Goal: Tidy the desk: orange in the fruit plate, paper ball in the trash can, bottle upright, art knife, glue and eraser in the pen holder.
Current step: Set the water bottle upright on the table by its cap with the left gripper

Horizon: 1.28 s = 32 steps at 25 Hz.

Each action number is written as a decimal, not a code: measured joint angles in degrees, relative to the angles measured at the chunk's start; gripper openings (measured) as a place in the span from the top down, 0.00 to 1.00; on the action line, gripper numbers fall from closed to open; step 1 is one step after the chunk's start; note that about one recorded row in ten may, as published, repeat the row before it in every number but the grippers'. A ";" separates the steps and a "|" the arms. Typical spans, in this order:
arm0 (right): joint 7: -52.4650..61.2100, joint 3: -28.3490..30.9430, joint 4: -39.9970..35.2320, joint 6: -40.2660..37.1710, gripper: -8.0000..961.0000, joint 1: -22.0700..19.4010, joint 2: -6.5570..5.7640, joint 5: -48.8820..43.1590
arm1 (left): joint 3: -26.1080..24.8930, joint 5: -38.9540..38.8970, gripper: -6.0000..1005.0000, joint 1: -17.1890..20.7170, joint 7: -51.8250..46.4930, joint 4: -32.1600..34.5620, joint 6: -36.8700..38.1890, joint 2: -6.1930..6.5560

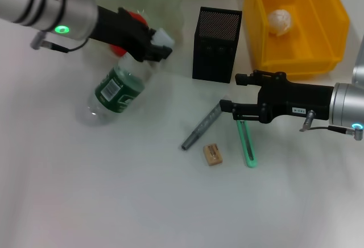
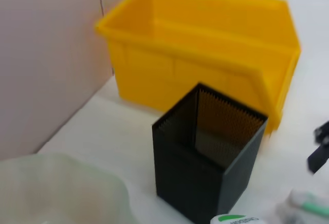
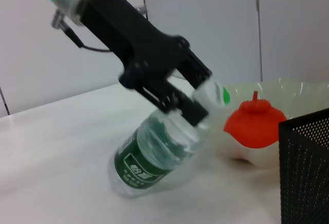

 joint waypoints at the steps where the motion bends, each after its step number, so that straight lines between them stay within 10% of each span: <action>1: 0.00 0.00 0.00 0.00 0.17 0.00 0.00 0.00 | 0.00 0.00 0.54 0.00 0.00 0.00 0.00 0.00; 10: 0.00 0.00 0.05 -0.34 0.17 0.04 0.00 0.00 | -13.85 -7.39 0.53 4.22 6.15 1.53 9.01 0.47; 32: -0.14 -0.62 0.05 -0.54 0.17 0.57 0.18 -0.01 | -17.65 -23.88 0.51 16.62 16.73 1.59 9.95 3.15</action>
